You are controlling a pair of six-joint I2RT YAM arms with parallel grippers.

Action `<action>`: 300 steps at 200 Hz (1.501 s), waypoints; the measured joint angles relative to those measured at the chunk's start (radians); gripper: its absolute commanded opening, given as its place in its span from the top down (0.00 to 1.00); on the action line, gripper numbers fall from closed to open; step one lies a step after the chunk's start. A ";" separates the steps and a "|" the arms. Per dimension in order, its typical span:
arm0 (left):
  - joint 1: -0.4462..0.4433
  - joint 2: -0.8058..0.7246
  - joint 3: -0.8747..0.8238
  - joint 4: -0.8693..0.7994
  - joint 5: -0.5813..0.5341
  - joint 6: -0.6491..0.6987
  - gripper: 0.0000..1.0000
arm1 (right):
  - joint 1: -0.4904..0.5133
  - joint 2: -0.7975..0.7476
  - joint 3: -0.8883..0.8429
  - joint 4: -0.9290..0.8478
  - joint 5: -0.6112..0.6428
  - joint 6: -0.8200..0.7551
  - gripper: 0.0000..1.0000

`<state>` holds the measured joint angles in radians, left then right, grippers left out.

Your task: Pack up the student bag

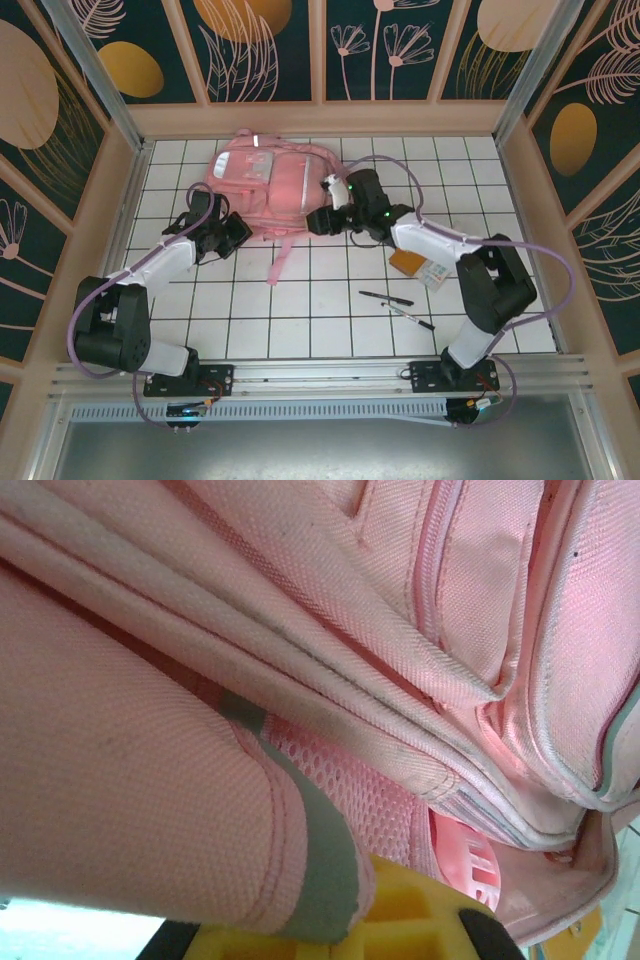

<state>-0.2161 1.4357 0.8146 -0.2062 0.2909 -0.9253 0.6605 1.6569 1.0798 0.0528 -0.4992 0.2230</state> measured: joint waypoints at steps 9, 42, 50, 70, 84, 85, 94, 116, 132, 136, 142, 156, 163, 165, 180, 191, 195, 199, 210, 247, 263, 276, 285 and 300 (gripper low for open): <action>0.000 0.000 0.000 0.000 0.010 -0.005 1.00 | 0.036 -0.005 -0.016 0.031 0.000 0.012 0.57; 0.000 0.000 0.000 0.000 0.041 -0.024 1.00 | 0.108 0.069 -0.021 0.119 0.000 0.096 0.54; 0.000 0.000 0.000 0.001 0.052 -0.028 1.00 | 0.110 0.100 -0.020 0.138 0.002 0.118 0.53; 0.000 -0.001 -0.006 0.017 0.080 -0.054 1.00 | 0.109 0.172 -0.008 0.161 0.004 0.162 0.51; 0.000 -0.003 -0.016 0.032 0.095 -0.072 1.00 | 0.109 0.211 0.010 0.177 0.003 0.180 0.50; 0.000 -0.003 -0.016 0.032 0.095 -0.073 1.00 | 0.109 0.212 0.010 0.177 0.003 0.181 0.51; 0.000 -0.005 -0.020 0.037 0.098 -0.079 1.00 | 0.109 0.229 0.021 0.189 0.003 0.187 0.50; 0.000 -0.016 -0.021 0.039 0.100 -0.087 1.00 | 0.110 0.255 0.032 0.224 0.002 0.188 0.50; 0.000 -0.021 -0.021 0.044 0.102 -0.092 1.00 | 0.111 0.272 0.033 0.253 0.002 0.184 0.50; 0.000 -0.022 -0.021 0.045 0.103 -0.094 1.00 | 0.111 0.277 0.033 0.259 0.002 0.182 0.49; 0.000 -0.021 -0.021 0.046 0.106 -0.095 1.00 | 0.111 0.285 0.034 0.266 0.003 0.177 0.49; 0.000 -0.021 -0.021 0.046 0.106 -0.098 1.00 | 0.113 0.300 0.037 0.278 0.005 0.162 0.49; 0.001 -0.021 -0.021 0.046 0.106 -0.098 1.00 | 0.114 0.306 0.037 0.287 0.008 0.148 0.50; 0.001 -0.021 -0.021 0.046 0.106 -0.098 1.00 | 0.114 0.307 0.037 0.289 0.008 0.147 0.50; 0.001 -0.021 -0.021 0.046 0.105 -0.098 1.00 | 0.118 0.312 0.037 0.301 0.013 0.106 0.50; 0.001 -0.021 -0.021 0.046 0.105 -0.098 1.00 | 0.122 0.312 0.037 0.303 0.027 0.065 0.50; 0.001 -0.021 -0.021 0.046 0.105 -0.098 1.00 | 0.124 0.313 0.037 0.303 0.033 0.044 0.50; 0.001 -0.021 -0.021 0.046 0.105 -0.098 1.00 | 0.127 0.313 0.037 0.303 0.039 0.029 0.51; 0.002 -0.021 -0.021 0.047 0.104 -0.098 1.00 | 0.135 0.314 0.035 0.311 0.061 -0.020 0.51; 0.006 -0.021 -0.021 0.046 0.105 -0.098 1.00 | 0.146 0.315 -0.014 0.401 0.106 -0.165 0.56; 0.006 -0.021 -0.021 0.046 0.106 -0.098 1.00 | 0.146 0.315 -0.044 0.455 0.113 -0.228 0.58; 0.006 -0.021 -0.021 0.046 0.109 -0.098 1.00 | 0.147 0.315 -0.071 0.500 0.119 -0.281 0.61; 0.006 -0.021 -0.021 0.046 0.114 -0.098 1.00 | 0.150 0.315 -0.090 0.534 0.133 -0.317 0.62; 0.005 -0.021 -0.021 0.045 0.121 -0.098 1.00 | 0.158 0.315 -0.129 0.597 0.160 -0.377 0.65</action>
<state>-0.2108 1.4143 0.7937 -0.1612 0.4118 -1.0229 0.8188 1.9720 0.9512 0.6502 -0.3393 -0.1539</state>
